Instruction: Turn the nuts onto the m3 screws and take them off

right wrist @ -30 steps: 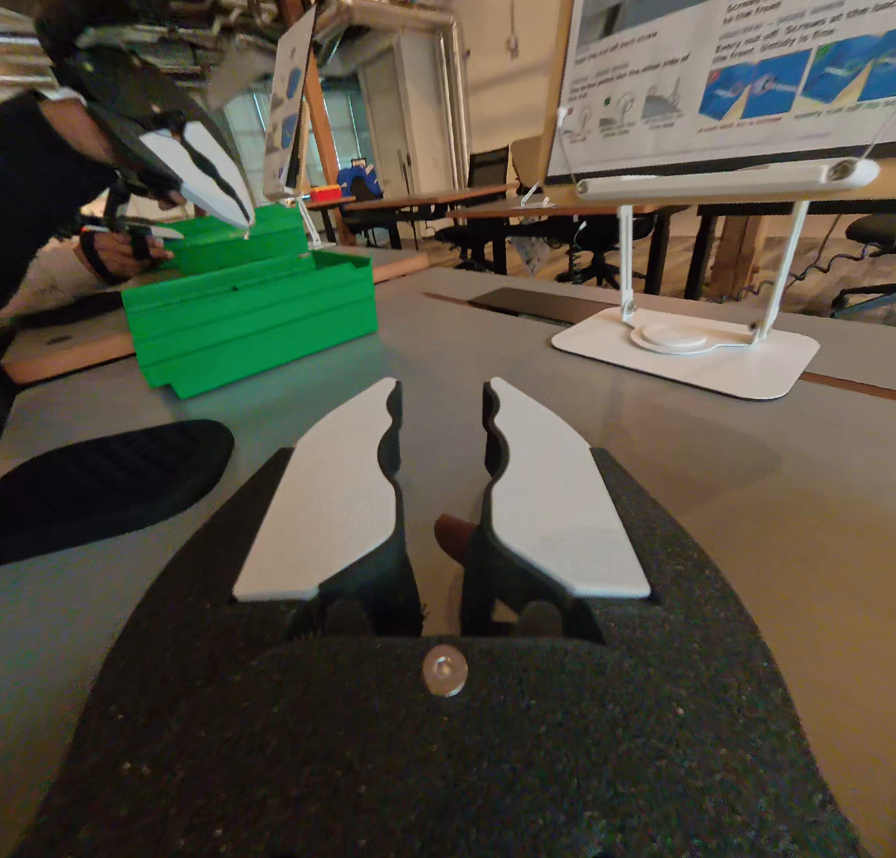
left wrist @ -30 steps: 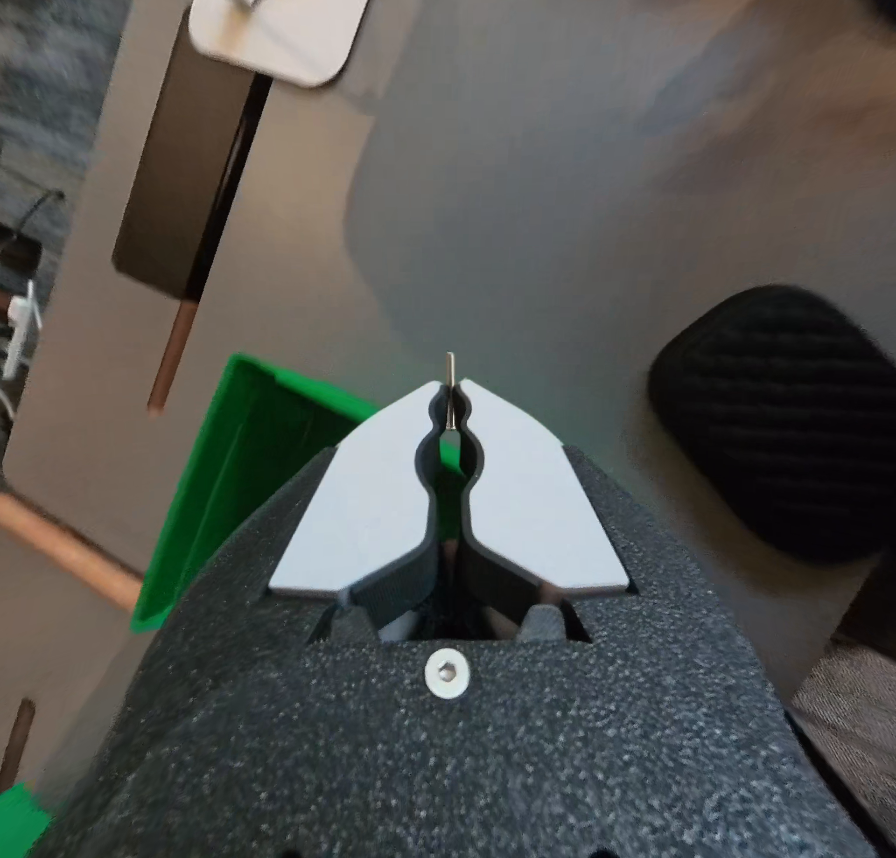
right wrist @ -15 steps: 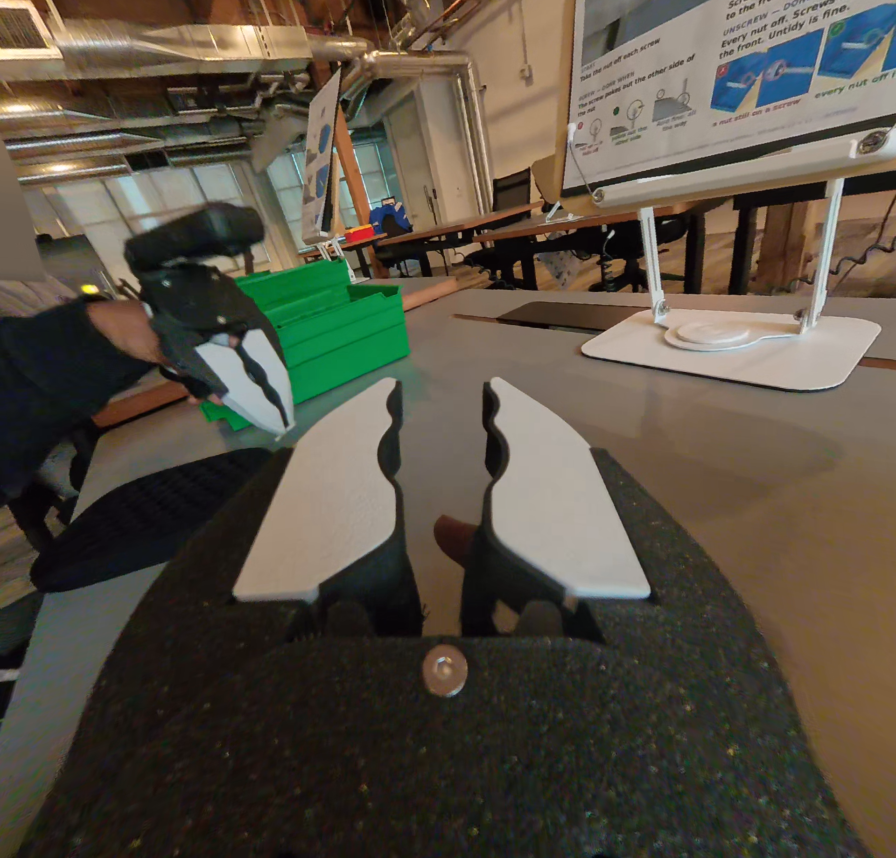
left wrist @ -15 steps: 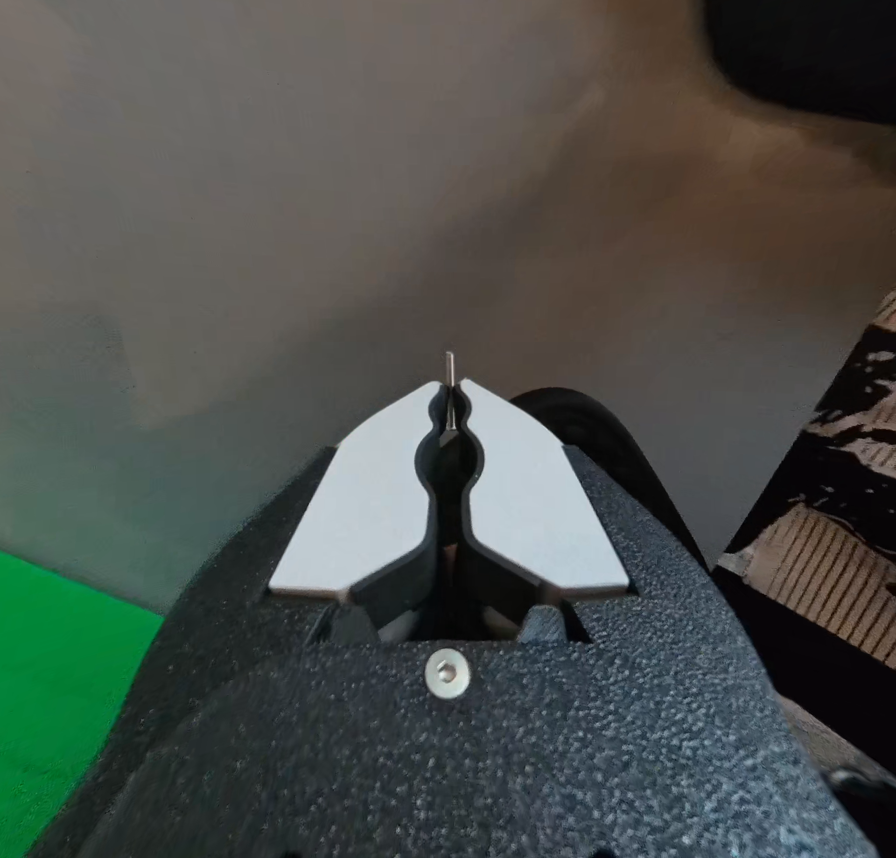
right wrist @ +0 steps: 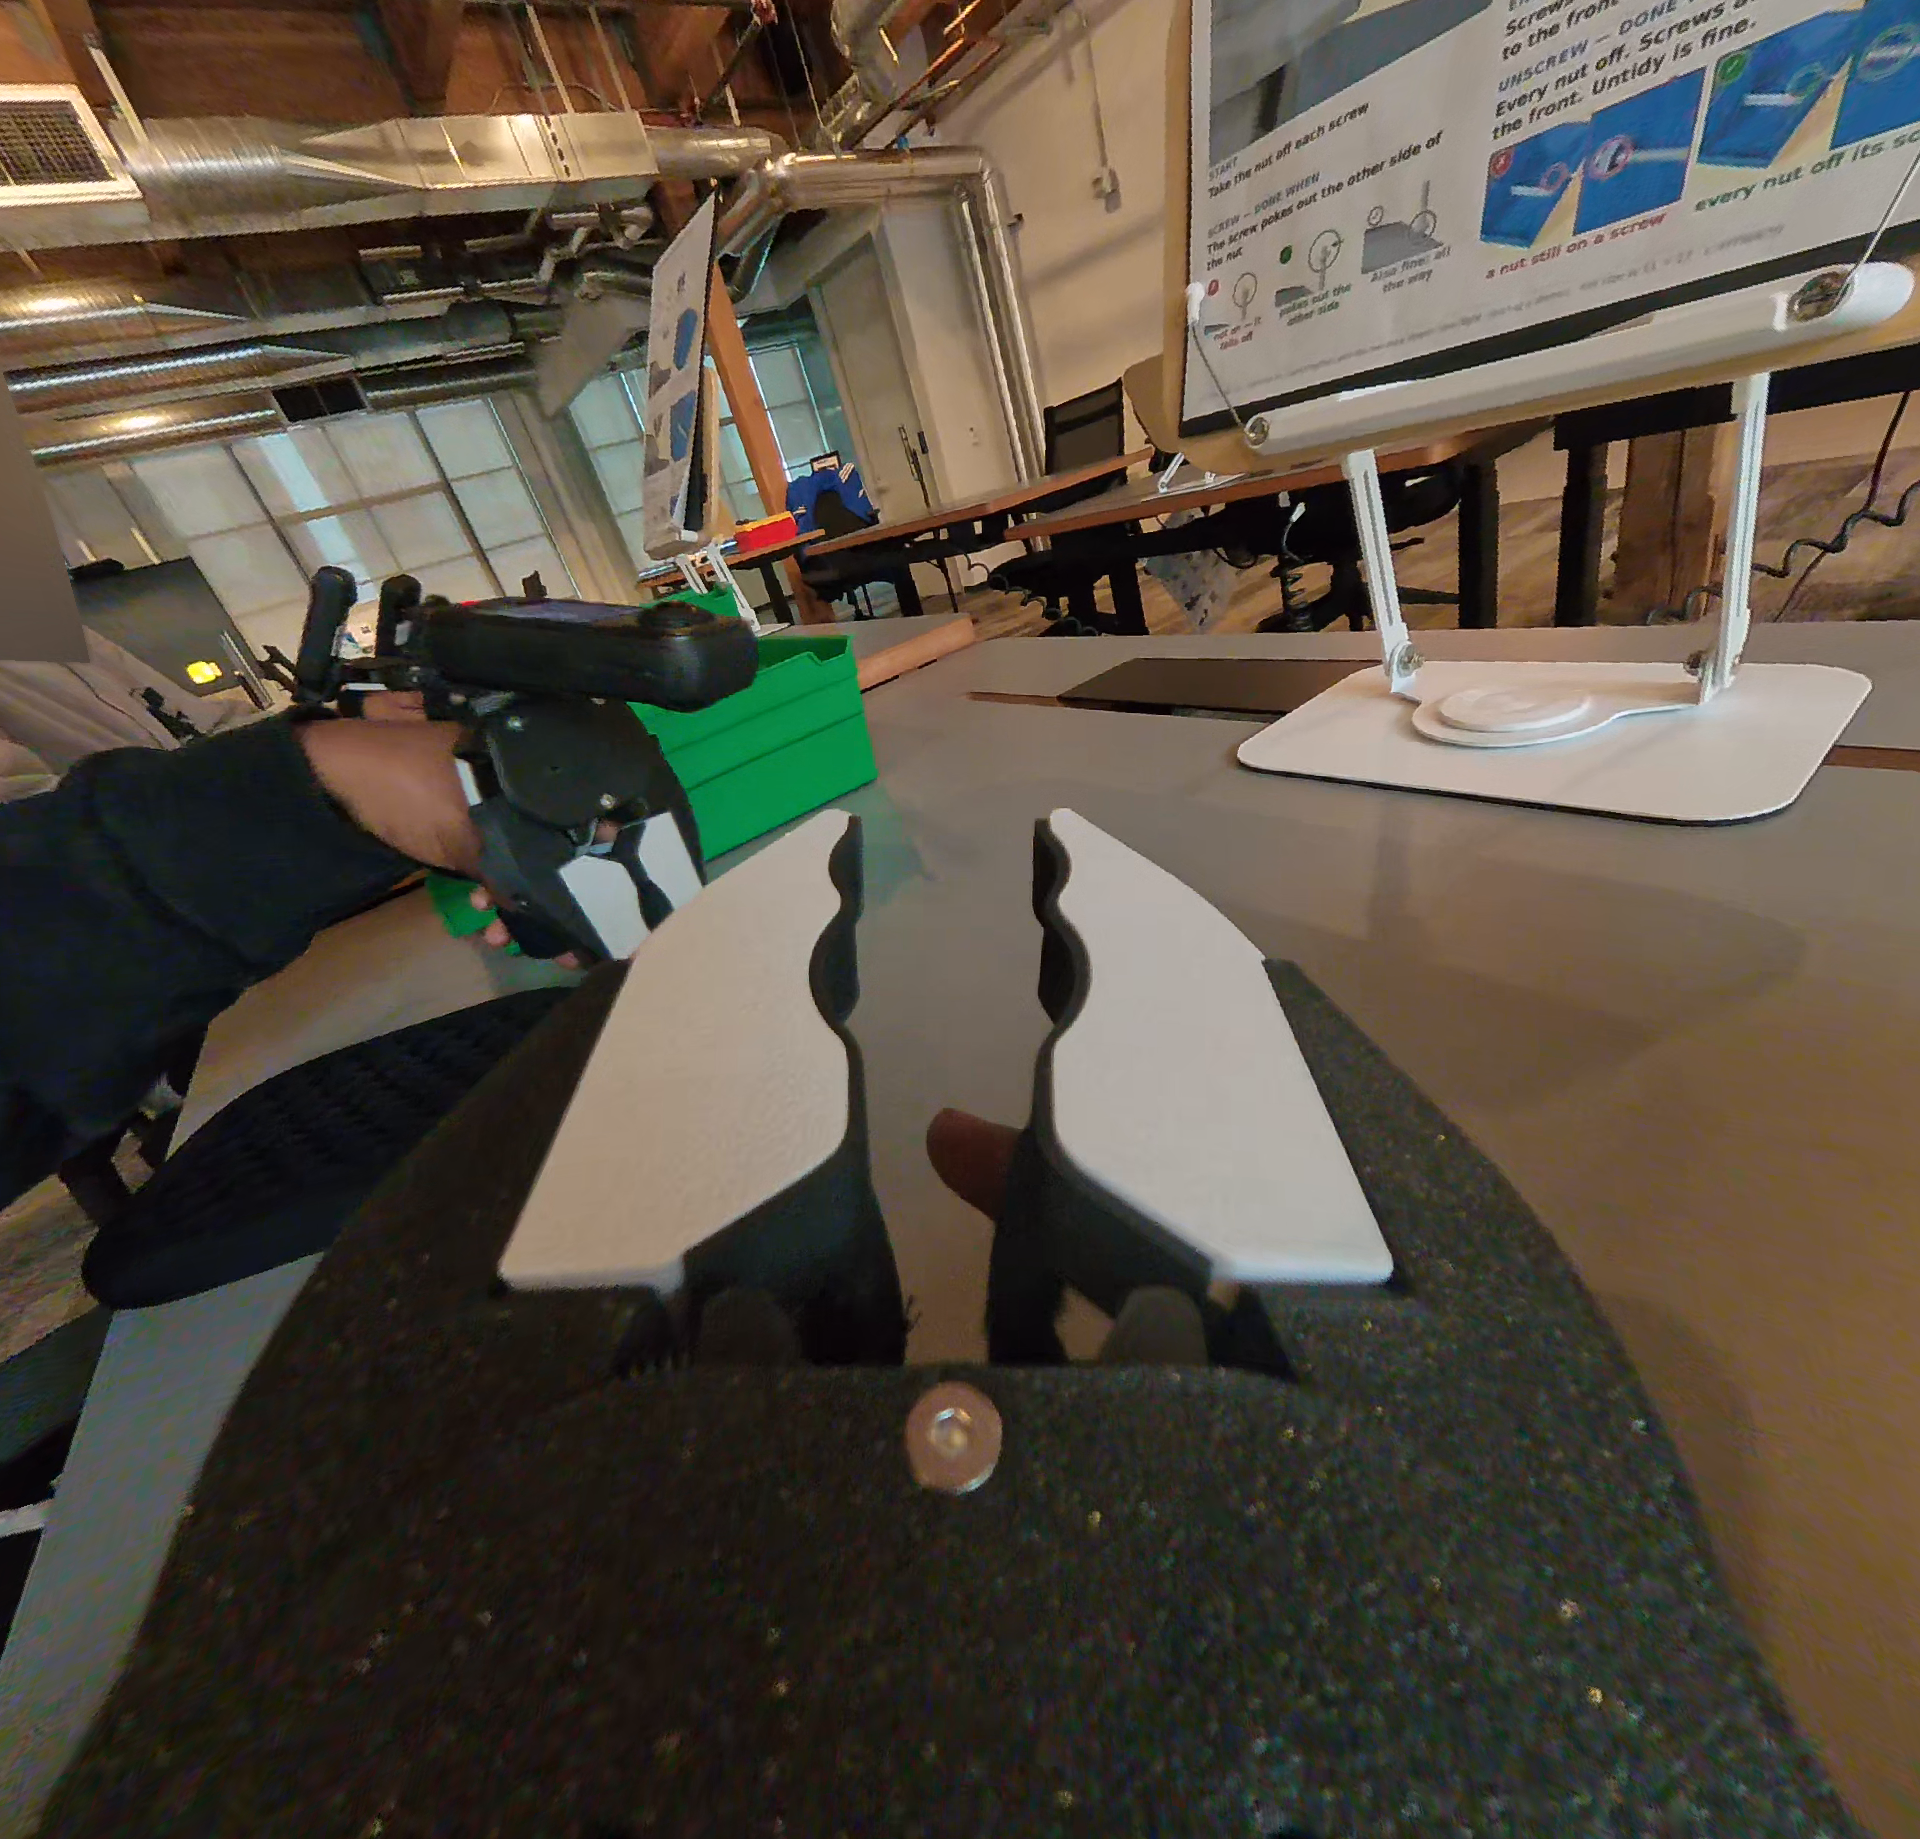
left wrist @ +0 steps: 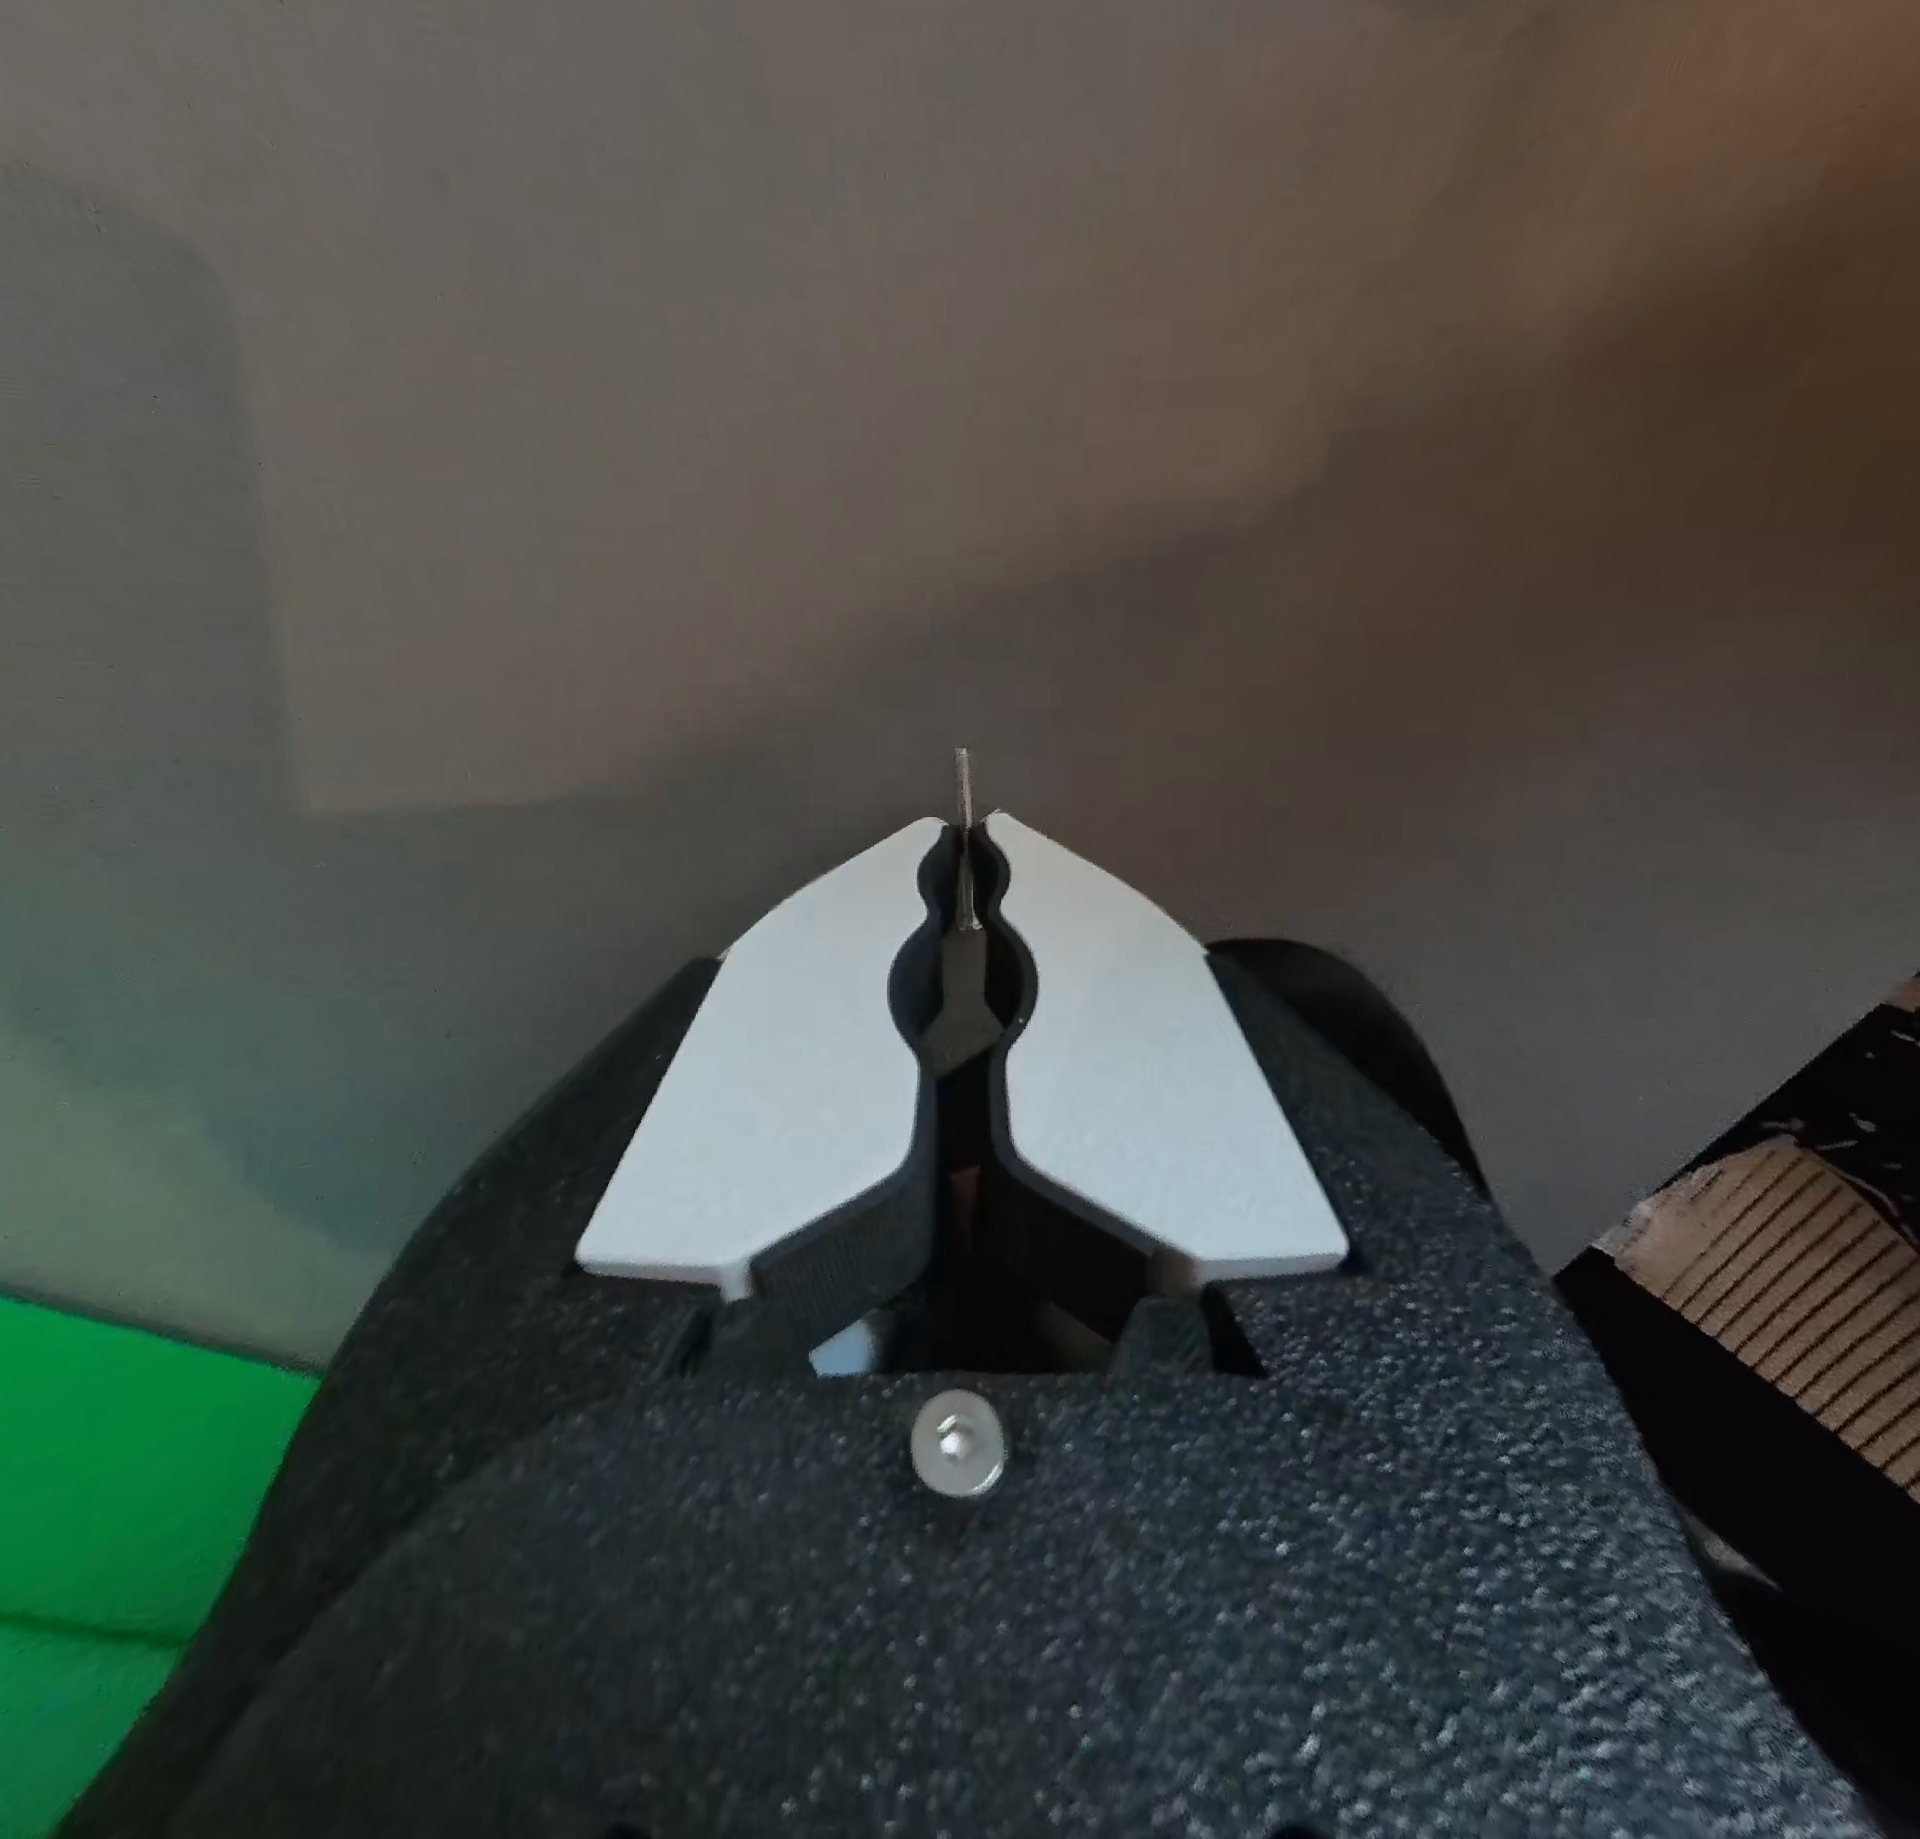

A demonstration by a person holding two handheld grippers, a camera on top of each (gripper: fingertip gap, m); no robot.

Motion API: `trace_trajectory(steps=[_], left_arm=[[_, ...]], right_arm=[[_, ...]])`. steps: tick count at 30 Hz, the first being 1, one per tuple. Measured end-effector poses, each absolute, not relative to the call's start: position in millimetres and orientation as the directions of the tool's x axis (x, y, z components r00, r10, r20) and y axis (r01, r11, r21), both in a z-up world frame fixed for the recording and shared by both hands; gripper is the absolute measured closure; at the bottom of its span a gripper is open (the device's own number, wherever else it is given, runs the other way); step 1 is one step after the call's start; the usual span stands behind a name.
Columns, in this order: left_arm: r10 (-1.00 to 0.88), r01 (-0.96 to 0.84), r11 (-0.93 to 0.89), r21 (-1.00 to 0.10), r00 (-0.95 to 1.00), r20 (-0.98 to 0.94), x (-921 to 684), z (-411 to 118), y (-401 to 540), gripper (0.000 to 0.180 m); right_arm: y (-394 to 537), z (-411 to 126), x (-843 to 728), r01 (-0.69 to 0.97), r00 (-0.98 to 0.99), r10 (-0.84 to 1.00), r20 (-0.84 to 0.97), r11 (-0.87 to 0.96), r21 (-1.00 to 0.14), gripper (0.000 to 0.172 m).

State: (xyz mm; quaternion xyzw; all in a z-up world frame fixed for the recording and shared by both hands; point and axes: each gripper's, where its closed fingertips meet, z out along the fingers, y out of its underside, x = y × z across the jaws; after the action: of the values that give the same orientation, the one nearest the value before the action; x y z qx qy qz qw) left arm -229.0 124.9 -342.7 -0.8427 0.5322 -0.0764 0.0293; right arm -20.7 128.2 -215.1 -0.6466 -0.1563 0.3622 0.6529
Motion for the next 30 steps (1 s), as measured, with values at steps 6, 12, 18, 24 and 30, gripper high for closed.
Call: trace_trajectory(steps=[6,12,18,24,30], left_arm=[[-0.898,-0.892,-0.439,-0.11,0.431,0.087,-223,-342,131,0.178],[-0.898,-0.891,-0.438,-0.122,0.439,0.022,-225,-341,140,0.165],[-0.891,-0.863,-0.43,-0.266,0.453,-0.032,-220,-320,149,0.157],[-0.873,-0.794,-0.345,-0.501,0.468,-0.14,-245,-232,152,0.153],[-0.759,-0.73,-0.438,-0.525,0.613,-0.22,-364,-180,163,0.155]], right_arm=[[129,-214,-17,-0.292,0.689,0.667,-0.282,-0.1,-0.951,0.141],[128,-213,-16,-0.284,0.696,0.665,-0.271,-0.091,-0.954,0.142],[127,-211,-15,-0.301,0.69,0.668,-0.28,-0.087,-0.95,0.142],[127,-213,-15,-0.277,0.705,0.659,-0.261,-0.083,-0.957,0.142],[130,-214,-12,-0.309,0.703,0.645,-0.299,-0.102,-0.946,0.142]])
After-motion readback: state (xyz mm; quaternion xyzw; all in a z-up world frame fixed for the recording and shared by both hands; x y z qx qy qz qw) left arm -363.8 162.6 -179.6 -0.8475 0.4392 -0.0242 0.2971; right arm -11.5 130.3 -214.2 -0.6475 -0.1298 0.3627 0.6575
